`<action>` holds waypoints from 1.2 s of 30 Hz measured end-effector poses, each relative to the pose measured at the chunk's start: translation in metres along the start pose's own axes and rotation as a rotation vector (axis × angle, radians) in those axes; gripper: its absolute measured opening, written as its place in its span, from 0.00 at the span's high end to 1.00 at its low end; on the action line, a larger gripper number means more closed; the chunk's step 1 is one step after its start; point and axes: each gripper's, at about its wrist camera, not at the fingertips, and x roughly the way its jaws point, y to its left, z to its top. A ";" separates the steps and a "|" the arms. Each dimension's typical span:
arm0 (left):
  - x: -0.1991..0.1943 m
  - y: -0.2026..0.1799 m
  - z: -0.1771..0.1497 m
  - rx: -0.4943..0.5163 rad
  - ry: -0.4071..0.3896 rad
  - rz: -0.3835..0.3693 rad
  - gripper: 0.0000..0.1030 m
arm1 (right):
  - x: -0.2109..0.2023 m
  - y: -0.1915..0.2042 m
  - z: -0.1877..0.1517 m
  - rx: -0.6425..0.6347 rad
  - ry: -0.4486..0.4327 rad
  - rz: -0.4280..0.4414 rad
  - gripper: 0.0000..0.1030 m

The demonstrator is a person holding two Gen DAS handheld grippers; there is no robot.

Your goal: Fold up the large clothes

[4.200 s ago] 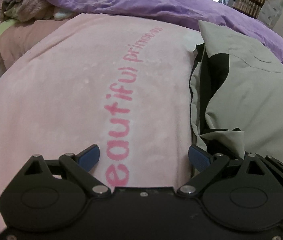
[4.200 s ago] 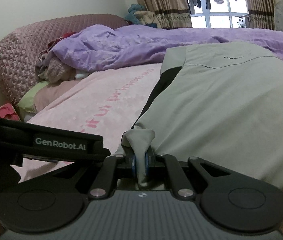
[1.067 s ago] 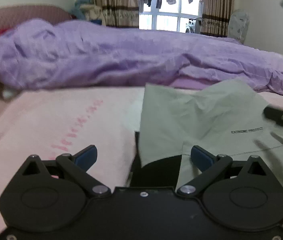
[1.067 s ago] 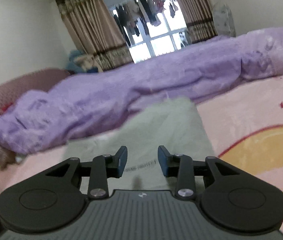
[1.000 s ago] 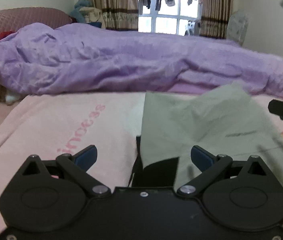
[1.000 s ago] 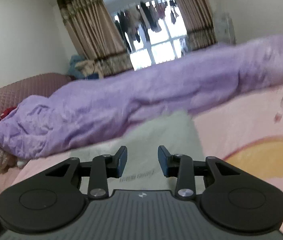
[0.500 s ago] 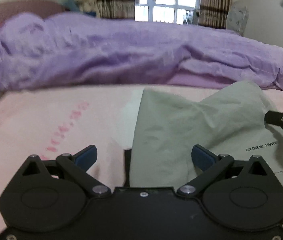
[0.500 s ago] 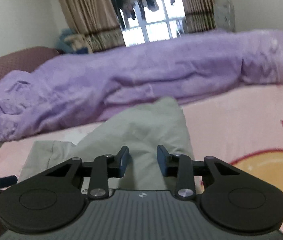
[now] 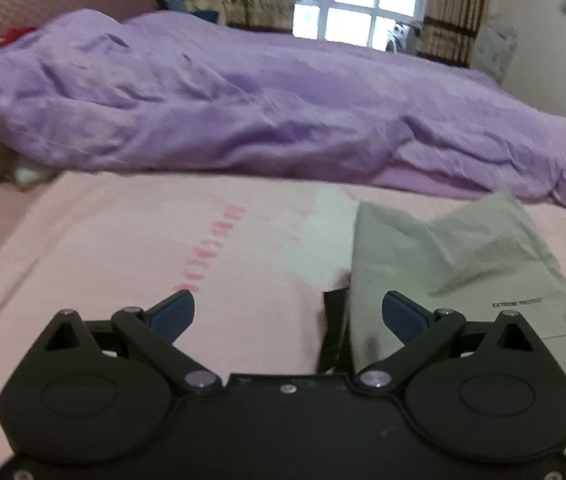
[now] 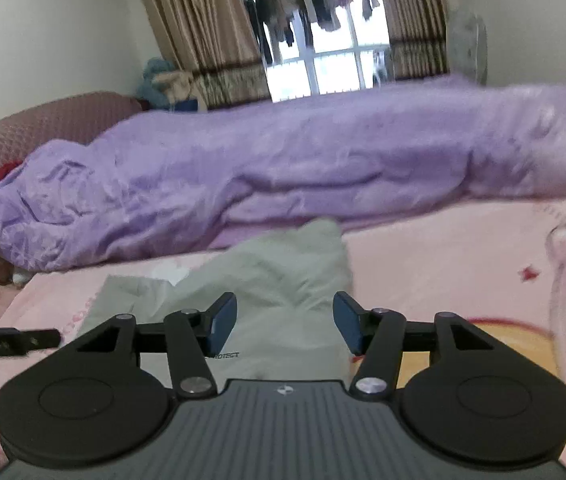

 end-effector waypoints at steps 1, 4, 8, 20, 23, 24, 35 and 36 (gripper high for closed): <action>-0.009 0.001 -0.002 0.002 -0.003 0.000 0.00 | -0.010 0.000 0.000 -0.007 -0.001 0.004 0.37; -0.035 -0.002 -0.021 0.074 0.007 -0.008 0.00 | -0.034 0.000 -0.012 -0.041 0.054 0.065 0.37; -0.041 -0.006 -0.050 0.104 0.102 -0.092 0.00 | -0.046 -0.002 -0.043 -0.078 0.141 0.119 0.35; 0.006 0.012 -0.076 -0.074 0.266 -0.266 0.00 | -0.010 -0.031 -0.070 0.058 0.307 0.218 0.11; 0.009 0.016 -0.078 -0.110 0.260 -0.301 0.00 | -0.002 -0.037 -0.070 0.117 0.322 0.245 0.11; 0.010 0.013 -0.077 -0.098 0.256 -0.300 0.00 | 0.000 -0.039 -0.071 0.122 0.324 0.252 0.11; 0.028 -0.006 -0.070 -0.034 0.219 -0.304 0.00 | 0.031 -0.043 -0.073 0.218 0.318 0.336 0.00; 0.029 -0.008 -0.069 -0.027 0.216 -0.303 0.00 | 0.033 -0.040 -0.073 0.208 0.315 0.333 0.00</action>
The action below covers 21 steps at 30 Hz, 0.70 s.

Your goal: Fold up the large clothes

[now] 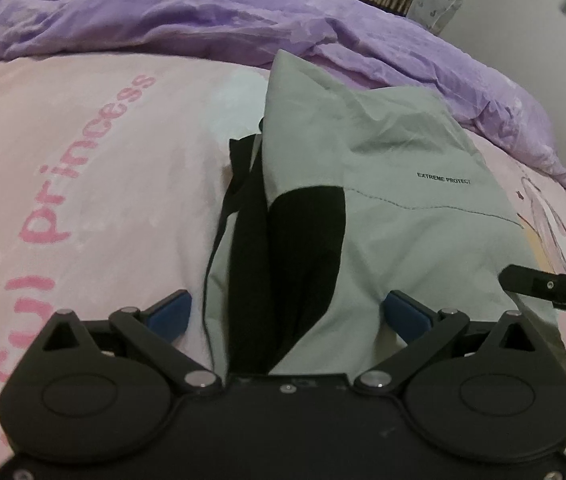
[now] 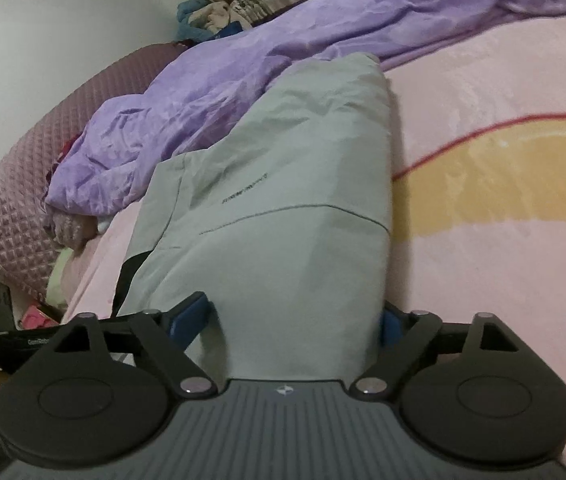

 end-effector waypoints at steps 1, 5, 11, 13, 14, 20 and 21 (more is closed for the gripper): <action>0.002 -0.001 0.001 0.005 -0.002 -0.001 0.00 | 0.003 0.003 0.001 -0.009 -0.001 -0.004 0.00; 0.011 -0.005 0.008 0.015 -0.012 -0.007 0.00 | 0.011 0.009 0.005 -0.035 -0.004 -0.018 0.00; 0.020 -0.012 0.008 0.040 -0.059 -0.004 0.02 | 0.011 0.010 0.002 -0.071 -0.030 -0.071 0.20; 0.017 -0.018 0.006 0.053 -0.085 0.005 0.23 | 0.008 0.018 -0.001 -0.112 -0.040 -0.126 0.32; 0.012 -0.022 0.006 0.045 -0.101 -0.037 0.45 | 0.007 0.020 -0.001 -0.117 -0.048 -0.131 0.41; -0.004 -0.046 0.006 0.078 -0.161 0.058 0.76 | -0.012 0.022 0.006 -0.062 -0.088 -0.107 0.66; -0.008 -0.044 0.008 0.062 -0.159 0.039 0.78 | -0.014 0.026 0.006 -0.078 -0.093 -0.107 0.69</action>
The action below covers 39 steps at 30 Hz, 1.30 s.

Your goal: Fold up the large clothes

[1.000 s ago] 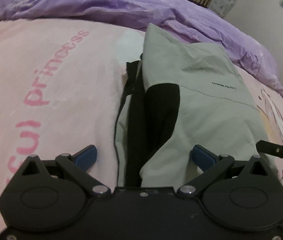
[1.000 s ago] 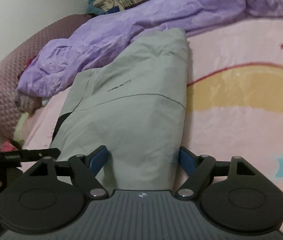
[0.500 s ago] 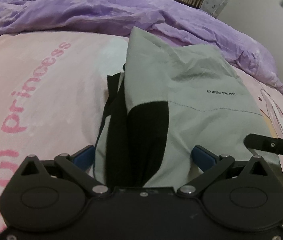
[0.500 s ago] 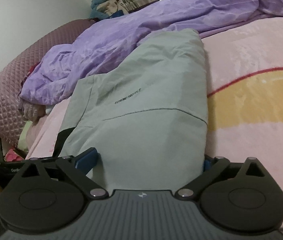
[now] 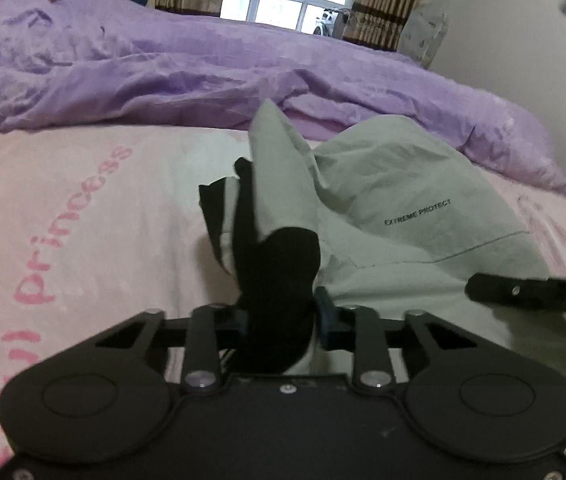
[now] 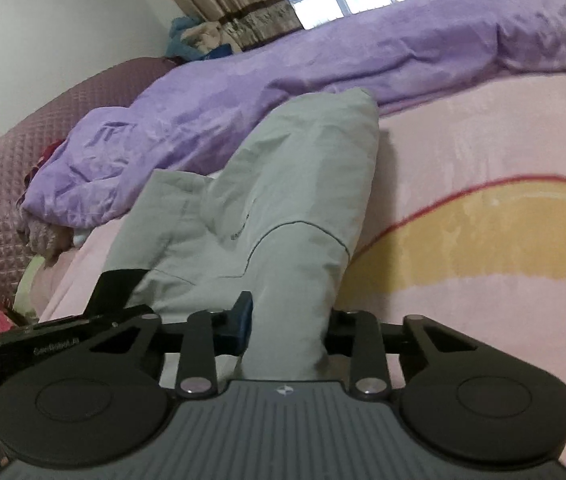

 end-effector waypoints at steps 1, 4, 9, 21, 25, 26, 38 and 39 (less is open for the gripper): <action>-0.002 0.002 0.001 -0.010 0.001 -0.011 0.79 | -0.003 0.003 0.001 -0.014 -0.005 -0.001 0.71; -0.004 0.006 0.001 -0.036 -0.001 -0.025 0.81 | -0.009 0.012 0.005 -0.028 -0.018 0.003 0.74; -0.017 0.006 0.003 -0.059 -0.026 -0.059 0.83 | -0.016 0.014 0.015 0.002 -0.018 0.034 0.74; -0.052 -0.010 0.016 -0.047 -0.105 -0.120 0.86 | -0.043 0.014 0.034 0.030 -0.051 0.082 0.75; -0.056 -0.015 0.013 -0.052 -0.113 -0.125 0.86 | -0.050 0.014 0.035 0.021 -0.057 0.081 0.75; -0.059 -0.017 0.013 -0.051 -0.114 -0.127 0.86 | -0.052 0.014 0.035 0.020 -0.059 0.081 0.76; -0.054 -0.043 0.020 -0.038 -0.117 -0.193 0.86 | -0.088 -0.005 0.043 0.005 -0.082 0.052 0.76; -0.052 -0.049 0.020 -0.032 -0.114 -0.202 0.86 | -0.093 -0.008 0.043 0.001 -0.084 0.045 0.76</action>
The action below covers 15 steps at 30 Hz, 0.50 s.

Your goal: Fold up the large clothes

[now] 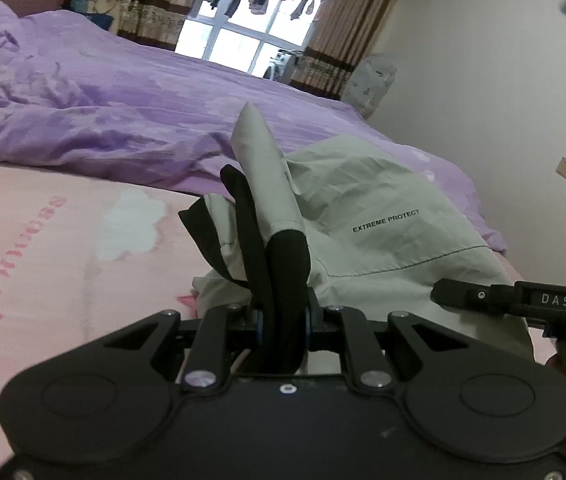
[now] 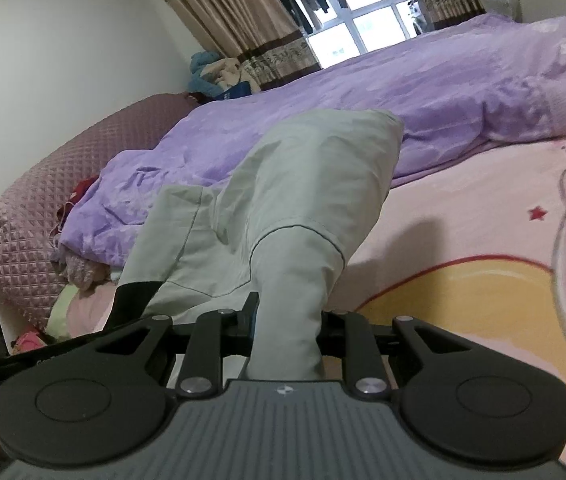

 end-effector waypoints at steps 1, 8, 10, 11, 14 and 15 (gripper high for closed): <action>0.003 -0.005 0.000 0.006 0.003 -0.010 0.86 | -0.006 -0.004 0.001 0.000 -0.003 -0.007 0.76; 0.018 -0.052 -0.006 0.012 0.008 -0.096 0.86 | -0.054 -0.040 0.015 0.005 -0.019 -0.055 0.76; 0.022 -0.068 -0.006 0.021 0.009 -0.120 0.87 | -0.070 -0.049 0.019 0.008 -0.038 -0.067 0.76; 0.024 -0.076 -0.005 0.027 0.009 -0.129 0.87 | -0.078 -0.054 0.020 0.008 -0.048 -0.077 0.76; 0.030 -0.099 -0.007 0.050 0.014 -0.154 0.87 | -0.096 -0.067 0.021 0.012 -0.068 -0.102 0.76; 0.033 -0.106 -0.007 0.055 0.019 -0.162 0.87 | -0.101 -0.072 0.021 0.018 -0.072 -0.108 0.76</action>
